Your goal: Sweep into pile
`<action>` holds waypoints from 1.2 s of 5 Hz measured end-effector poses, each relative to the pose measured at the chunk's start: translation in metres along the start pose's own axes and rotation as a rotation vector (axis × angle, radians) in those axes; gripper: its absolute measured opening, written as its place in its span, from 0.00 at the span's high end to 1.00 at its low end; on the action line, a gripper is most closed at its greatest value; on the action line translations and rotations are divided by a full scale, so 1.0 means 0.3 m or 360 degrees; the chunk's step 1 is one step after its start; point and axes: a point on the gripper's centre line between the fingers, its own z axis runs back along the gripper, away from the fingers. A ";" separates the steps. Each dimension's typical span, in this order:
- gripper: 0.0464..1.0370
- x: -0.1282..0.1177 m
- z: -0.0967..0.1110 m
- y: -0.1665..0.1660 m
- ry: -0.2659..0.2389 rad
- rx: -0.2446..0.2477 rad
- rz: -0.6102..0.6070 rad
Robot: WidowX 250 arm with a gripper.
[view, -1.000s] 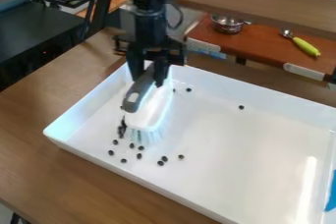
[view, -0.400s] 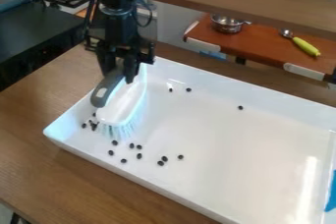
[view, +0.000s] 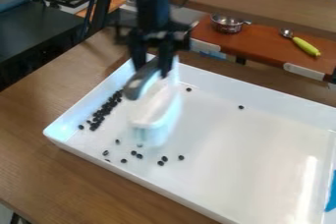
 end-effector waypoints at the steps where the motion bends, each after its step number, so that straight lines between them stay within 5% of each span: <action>1: 0.56 -0.008 0.020 -0.076 -0.0010 -0.0019 -0.0016; 2: 0.57 -0.019 0.059 -0.256 -0.0090 -0.0097 -0.0191; 3: 0.57 -0.025 0.008 -0.345 -0.0066 -0.0106 -0.0272; 6: 0.57 0.056 -0.110 -0.405 -0.0116 -0.0020 -0.0258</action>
